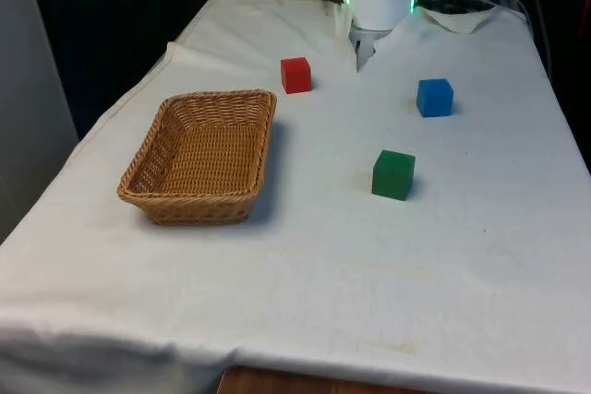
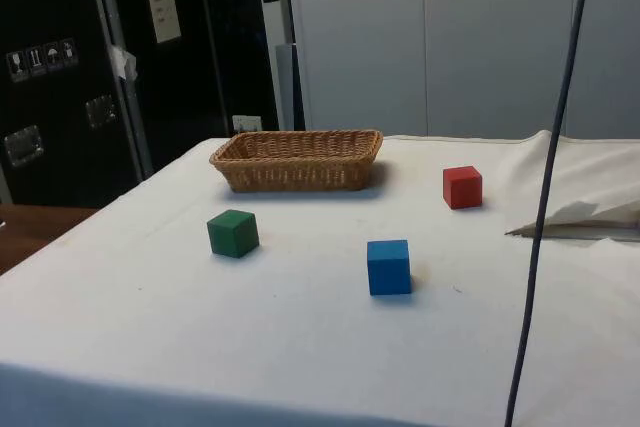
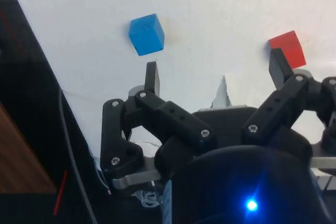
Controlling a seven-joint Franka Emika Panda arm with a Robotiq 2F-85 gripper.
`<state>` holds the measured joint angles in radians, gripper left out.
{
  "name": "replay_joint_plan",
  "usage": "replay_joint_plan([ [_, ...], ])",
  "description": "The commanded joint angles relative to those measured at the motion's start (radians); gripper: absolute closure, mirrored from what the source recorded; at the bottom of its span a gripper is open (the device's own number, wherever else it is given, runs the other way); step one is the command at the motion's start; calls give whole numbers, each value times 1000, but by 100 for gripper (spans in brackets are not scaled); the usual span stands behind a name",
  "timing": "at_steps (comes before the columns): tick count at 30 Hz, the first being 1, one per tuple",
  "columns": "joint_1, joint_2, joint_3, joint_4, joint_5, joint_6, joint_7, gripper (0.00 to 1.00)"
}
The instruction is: Pick up exactly two blocks and place them into the basket.
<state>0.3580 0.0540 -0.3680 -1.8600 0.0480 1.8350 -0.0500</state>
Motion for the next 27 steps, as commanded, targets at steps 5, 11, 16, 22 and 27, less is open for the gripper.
replay_joint_plan([
  [5, 2, -50, 6, -69, -13, 44, 8, 0],
  [11, 2, -85, 12, -122, -22, 82, 13, 0],
  [16, 1, -134, 24, -193, -36, 133, 23, 0],
  [22, 1, -164, 39, -243, -55, 177, 42, 0],
  [27, 3, -179, 72, -283, -68, 221, 76, 0],
])
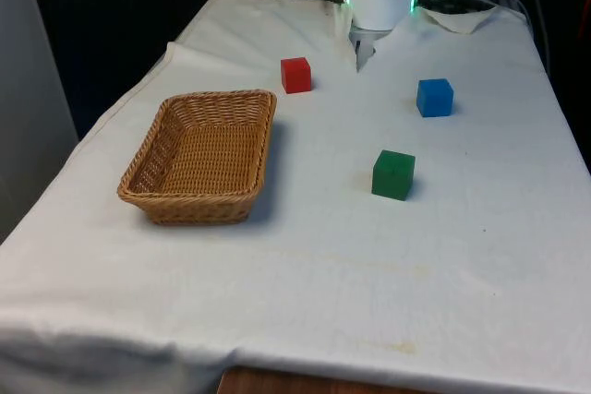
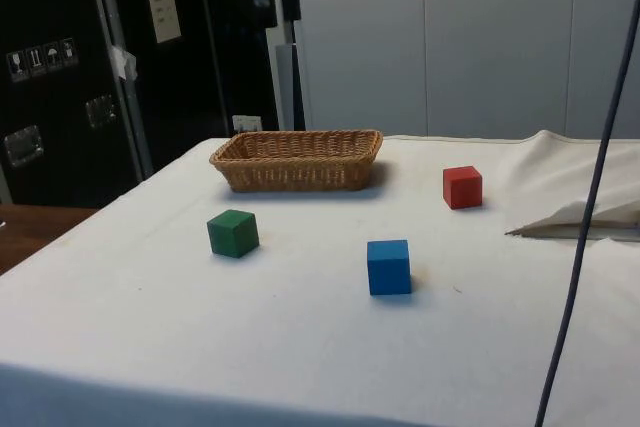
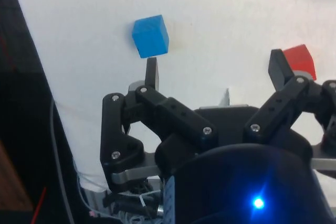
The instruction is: Pick up exactly two blocks and place them into the basket.
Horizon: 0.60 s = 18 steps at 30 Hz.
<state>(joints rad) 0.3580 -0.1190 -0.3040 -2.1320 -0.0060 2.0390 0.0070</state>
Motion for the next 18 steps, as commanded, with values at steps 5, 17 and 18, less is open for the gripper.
replay_joint_plan([
  [5, 3, -11, 32, -30, -15, 39, 40, 0],
  [17, 2, -26, 111, -143, -8, 153, 95, 0],
  [18, 0, -19, 108, -134, -1, 140, 83, 0],
])
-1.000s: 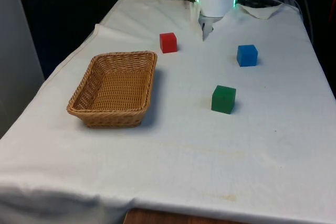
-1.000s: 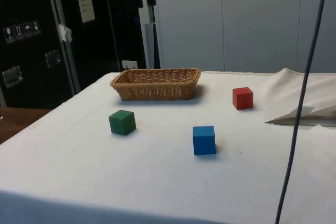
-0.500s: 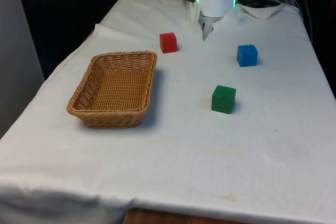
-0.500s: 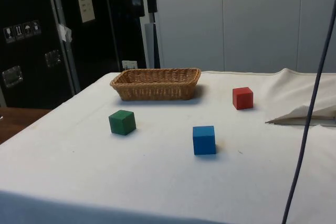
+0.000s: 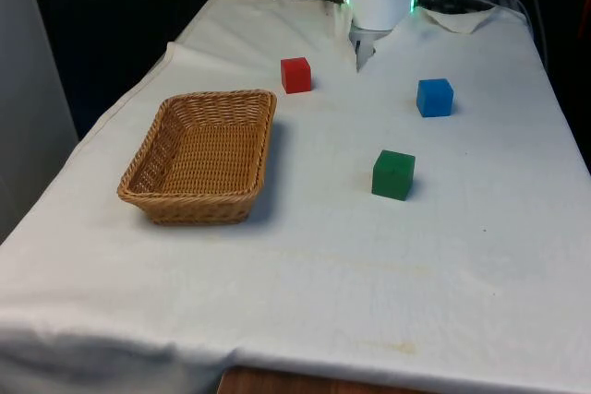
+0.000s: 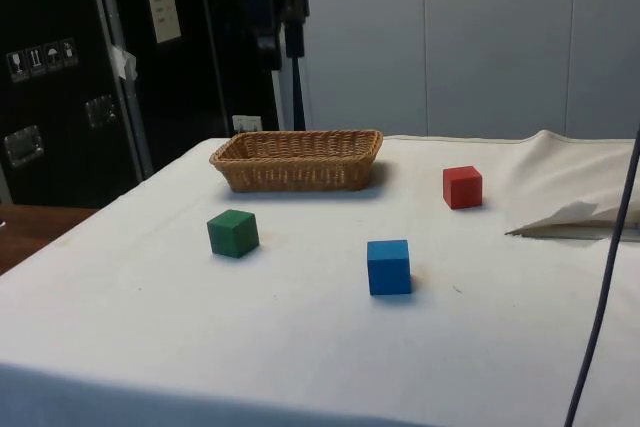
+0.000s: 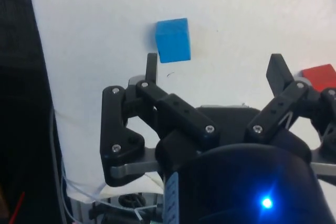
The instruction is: Pick up exactly two blocks and place them into the basket.
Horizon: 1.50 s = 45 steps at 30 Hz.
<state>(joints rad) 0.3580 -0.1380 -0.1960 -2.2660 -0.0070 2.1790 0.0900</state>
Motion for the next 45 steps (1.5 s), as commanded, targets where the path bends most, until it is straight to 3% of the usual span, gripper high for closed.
replay_joint_plan([
  [1, 2, -10, 8, -22, -7, 25, 15, 0],
  [12, 1, -51, 59, -170, -8, 153, 51, 0],
  [19, 0, -51, 89, -228, 0, 217, 62, 0],
  [26, -1, -68, 118, -337, -6, 345, 85, 0],
  [28, 0, -62, 116, -333, 0, 337, 74, 0],
  [36, -5, -36, 111, -414, 1, 453, 59, 0],
  [38, -4, -35, 110, -415, 0, 447, 59, 0],
  [45, -4, 38, 108, -435, 2, 537, 54, 0],
])
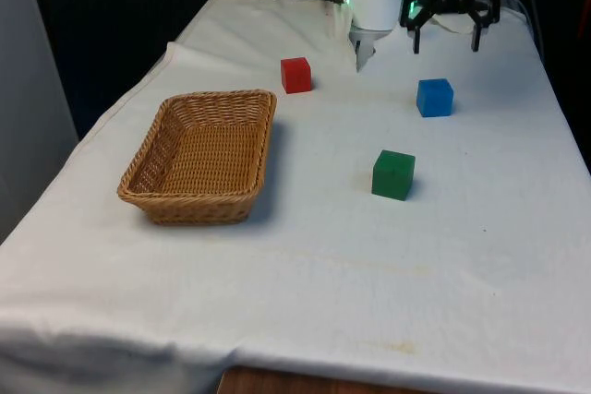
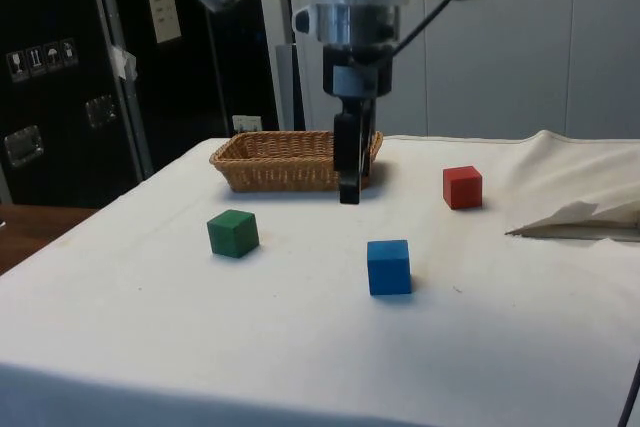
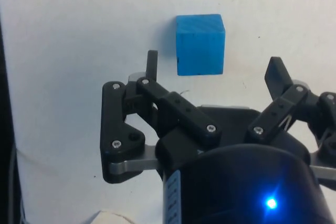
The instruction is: Pick up exactly two blocks and place them into the basket.
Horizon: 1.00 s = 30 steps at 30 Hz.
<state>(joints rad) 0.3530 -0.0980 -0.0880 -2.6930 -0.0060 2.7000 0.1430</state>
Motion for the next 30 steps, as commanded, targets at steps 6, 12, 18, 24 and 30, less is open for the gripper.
replay_joint_plan([
  [6, 4, 30, 7, -36, 2, 77, 7, 0],
  [12, 2, 66, 20, -80, -1, 163, 15, 0],
  [18, 1, 114, 25, -98, -3, 238, 14, 0],
  [24, 3, 125, 28, -96, 3, 247, 11, 0],
  [30, 1, 154, 26, -94, 0, 268, 12, 0],
])
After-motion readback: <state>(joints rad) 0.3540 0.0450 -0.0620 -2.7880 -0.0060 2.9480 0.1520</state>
